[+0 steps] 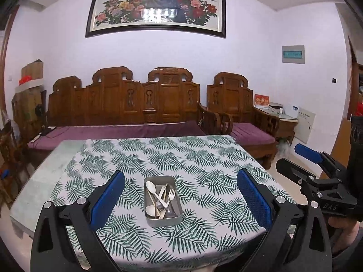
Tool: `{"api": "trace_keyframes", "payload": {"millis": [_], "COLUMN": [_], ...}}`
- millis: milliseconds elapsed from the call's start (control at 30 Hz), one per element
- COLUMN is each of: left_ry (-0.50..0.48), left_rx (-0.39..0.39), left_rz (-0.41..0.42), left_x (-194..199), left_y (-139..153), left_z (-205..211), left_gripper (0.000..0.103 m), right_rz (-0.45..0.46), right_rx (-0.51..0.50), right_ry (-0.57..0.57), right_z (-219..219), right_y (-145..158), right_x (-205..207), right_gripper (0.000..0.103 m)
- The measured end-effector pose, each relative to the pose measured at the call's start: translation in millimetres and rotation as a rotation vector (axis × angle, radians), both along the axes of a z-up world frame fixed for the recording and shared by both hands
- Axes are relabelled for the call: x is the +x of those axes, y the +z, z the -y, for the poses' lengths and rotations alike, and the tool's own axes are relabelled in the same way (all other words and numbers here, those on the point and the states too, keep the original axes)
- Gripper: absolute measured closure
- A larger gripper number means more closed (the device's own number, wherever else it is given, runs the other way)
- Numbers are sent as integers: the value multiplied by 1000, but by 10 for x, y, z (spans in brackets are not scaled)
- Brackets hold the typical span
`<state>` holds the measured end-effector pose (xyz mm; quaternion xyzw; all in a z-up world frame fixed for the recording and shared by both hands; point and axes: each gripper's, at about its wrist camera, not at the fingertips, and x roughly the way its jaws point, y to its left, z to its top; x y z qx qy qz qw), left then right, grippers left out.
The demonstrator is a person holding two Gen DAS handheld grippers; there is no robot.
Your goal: Organize utensils
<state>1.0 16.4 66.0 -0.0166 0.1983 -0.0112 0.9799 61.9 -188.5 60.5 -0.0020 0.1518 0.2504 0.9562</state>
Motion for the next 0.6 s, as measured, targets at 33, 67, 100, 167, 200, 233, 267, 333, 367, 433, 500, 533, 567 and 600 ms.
{"api": "trace_keyframes", "payload": {"millis": [33, 67, 100, 167, 200, 233, 267, 333, 367, 433, 500, 533, 567, 600], "left_ry": [2, 2, 3, 3, 3, 3, 4, 4, 4, 4, 3, 3, 3, 3], "left_rx": [1, 0, -1, 0, 1, 2, 1, 1, 1, 1, 2, 2, 2, 2], "left_rz": [1, 2, 1, 0, 0, -1, 0, 0, -1, 0, 1, 1, 1, 0], "left_x": [-6, -7, -5, -4, -7, -8, -8, -9, -13, -9, -10, -11, -10, -8], "left_y": [1, 2, 1, -5, -7, -6, -6, -7, -7, -6, -8, -11, -11, -13], "left_z": [1, 1, 0, 1, 7, 10, 10, 10, 12, 10, 13, 17, 16, 20], "left_gripper": [8, 8, 8, 8, 8, 8, 8, 8, 8, 8, 8, 8, 8, 8], "right_rz": [0, -1, -1, -2, -2, -2, -3, -5, -4, -4, -3, -4, -4, -3], "right_rx": [0, 0, 0, 0, 1, 1, 2, 4, 4, 6, 6, 6, 6, 6], "right_ry": [0, 0, -1, -2, -3, -6, -8, -7, -8, -8, -9, -9, -9, -10], "right_z": [5, 5, 3, -1, 1, -11, -11, -15, -11, -10, -15, -26, -26, -26], "right_y": [-4, -6, -5, -13, -16, -15, -20, -25, -26, -27, -29, -24, -26, -24], "right_x": [2, 13, 12, 6, 7, 8, 9, 11, 10, 13, 14, 9, 9, 8], "right_gripper": [3, 3, 3, 3, 3, 3, 3, 3, 3, 3, 3, 3, 3, 3]}}
